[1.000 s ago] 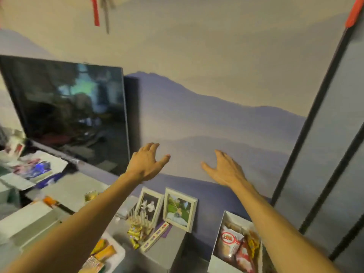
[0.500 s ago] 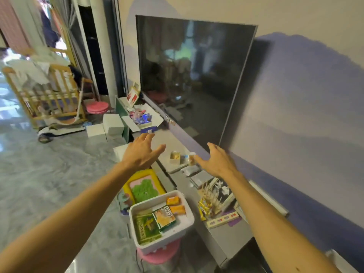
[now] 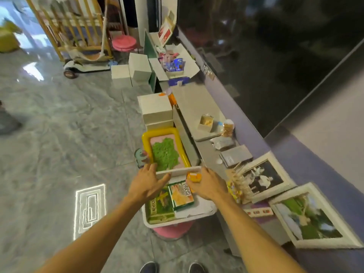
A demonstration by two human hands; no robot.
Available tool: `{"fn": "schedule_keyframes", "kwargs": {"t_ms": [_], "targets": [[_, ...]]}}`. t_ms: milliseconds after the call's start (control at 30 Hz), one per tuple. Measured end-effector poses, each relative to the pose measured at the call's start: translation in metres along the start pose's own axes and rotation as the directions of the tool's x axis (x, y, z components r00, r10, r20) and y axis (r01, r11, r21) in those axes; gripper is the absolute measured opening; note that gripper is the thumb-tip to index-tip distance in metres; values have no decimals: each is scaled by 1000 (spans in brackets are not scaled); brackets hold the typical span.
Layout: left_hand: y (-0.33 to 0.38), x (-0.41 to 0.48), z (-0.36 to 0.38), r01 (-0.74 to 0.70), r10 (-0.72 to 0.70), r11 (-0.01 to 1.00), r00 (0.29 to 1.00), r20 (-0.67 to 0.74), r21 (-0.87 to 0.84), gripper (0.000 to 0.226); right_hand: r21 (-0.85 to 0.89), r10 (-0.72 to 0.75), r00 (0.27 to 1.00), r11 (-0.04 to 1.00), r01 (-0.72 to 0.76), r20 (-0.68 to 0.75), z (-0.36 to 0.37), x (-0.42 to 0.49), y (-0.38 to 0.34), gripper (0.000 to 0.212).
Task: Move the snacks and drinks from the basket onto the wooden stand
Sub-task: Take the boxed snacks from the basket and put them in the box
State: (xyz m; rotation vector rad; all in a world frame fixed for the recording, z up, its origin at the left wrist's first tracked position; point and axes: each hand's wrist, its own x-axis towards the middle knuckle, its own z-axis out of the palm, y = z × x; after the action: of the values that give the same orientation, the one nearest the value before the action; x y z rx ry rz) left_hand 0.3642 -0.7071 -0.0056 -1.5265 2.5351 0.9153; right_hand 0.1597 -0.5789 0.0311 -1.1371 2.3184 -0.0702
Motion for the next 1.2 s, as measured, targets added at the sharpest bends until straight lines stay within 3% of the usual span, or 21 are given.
{"fn": "schedule_keyframes", "kwargs": {"t_ms": [200,400,667,767,900,967,1067,1200], "targets": [[-67,41,165,299,-294,941,954,54,-161,91,-3,34,995,999,-34,89,152,115,40,112],[-109,76,264,428,-440,881,898,-17,-204,99,-48,48,994,998,-43,103,269,168,64,131],[-124,96,306,445,-461,885,876,-138,-133,107,-142,84,996,987,-79,30,317,173,58,135],[-121,100,310,474,-483,876,866,-132,-92,115,-162,75,997,983,-80,-35,322,172,64,129],[-115,106,308,492,-496,868,861,-112,-60,120,-158,67,998,985,-67,-3,318,172,71,126],[-116,107,306,475,-491,869,863,-118,-139,119,-130,56,998,990,-56,1,317,174,74,124],[-119,101,301,392,-460,829,884,-87,-399,115,-85,43,999,995,-44,-8,316,175,75,118],[-120,96,283,273,-354,843,931,-94,-464,110,-17,44,998,999,-44,-37,308,171,72,114]]}}
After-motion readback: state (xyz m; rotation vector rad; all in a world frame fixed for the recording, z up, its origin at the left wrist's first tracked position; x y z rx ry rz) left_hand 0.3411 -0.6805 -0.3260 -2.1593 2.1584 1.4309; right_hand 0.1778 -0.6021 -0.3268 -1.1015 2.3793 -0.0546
